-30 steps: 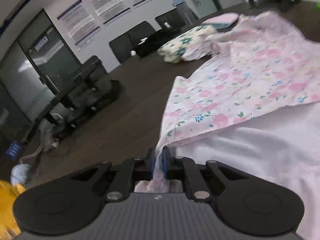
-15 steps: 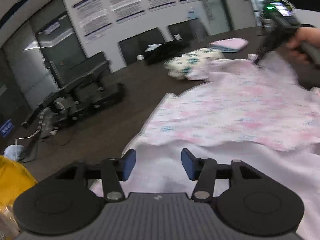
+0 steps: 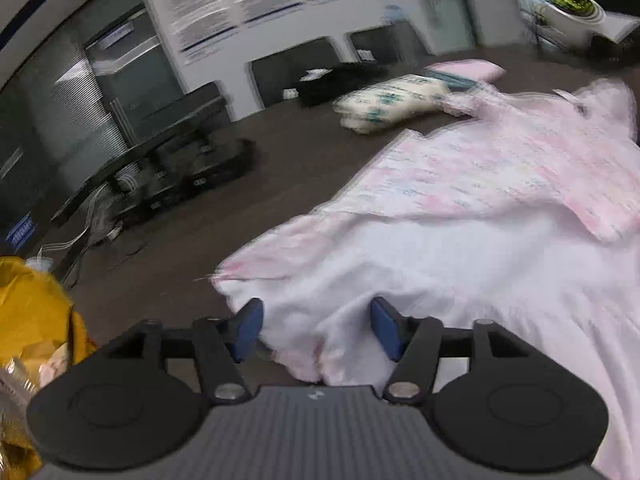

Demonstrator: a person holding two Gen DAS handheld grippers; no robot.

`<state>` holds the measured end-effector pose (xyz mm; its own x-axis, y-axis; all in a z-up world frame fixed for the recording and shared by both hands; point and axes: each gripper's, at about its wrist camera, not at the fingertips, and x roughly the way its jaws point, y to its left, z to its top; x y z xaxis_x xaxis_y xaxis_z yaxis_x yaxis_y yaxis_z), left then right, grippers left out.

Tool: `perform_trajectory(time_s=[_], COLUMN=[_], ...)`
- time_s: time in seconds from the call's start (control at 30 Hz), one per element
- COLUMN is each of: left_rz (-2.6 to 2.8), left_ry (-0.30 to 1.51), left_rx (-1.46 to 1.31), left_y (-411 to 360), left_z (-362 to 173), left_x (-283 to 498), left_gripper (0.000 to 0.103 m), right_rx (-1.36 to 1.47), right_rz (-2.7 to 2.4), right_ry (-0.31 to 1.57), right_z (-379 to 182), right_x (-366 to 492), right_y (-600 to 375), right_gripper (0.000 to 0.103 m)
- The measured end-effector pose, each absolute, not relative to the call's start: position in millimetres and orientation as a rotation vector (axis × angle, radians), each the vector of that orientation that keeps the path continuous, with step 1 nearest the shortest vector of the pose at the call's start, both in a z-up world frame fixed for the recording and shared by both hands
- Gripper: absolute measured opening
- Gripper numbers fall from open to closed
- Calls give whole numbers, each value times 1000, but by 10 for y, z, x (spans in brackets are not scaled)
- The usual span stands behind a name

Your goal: Fold clothes

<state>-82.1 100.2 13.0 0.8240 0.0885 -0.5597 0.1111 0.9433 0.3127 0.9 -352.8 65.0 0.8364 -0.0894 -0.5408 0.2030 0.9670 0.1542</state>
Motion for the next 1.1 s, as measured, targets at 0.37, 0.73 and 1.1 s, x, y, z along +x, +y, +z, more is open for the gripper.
perform_trajectory(time_s=[0.37,0.73,1.1], left_rz=[32,86,111], left_ry=[679,679,585], left_rx=[288,355,357], left_y=[1165,1266,1039], left_z=[34,11,203], left_x=[-268,213,801], left_gripper=[1,0,3], right_rx=[91,-34,153], right_rz=[270,182,-356], right_ry=[664,834,752], right_z=[870,203,269], right_x=[757,1759,1942], right_y=[-2790,-2363,-3167], right_gripper=[65,13,15])
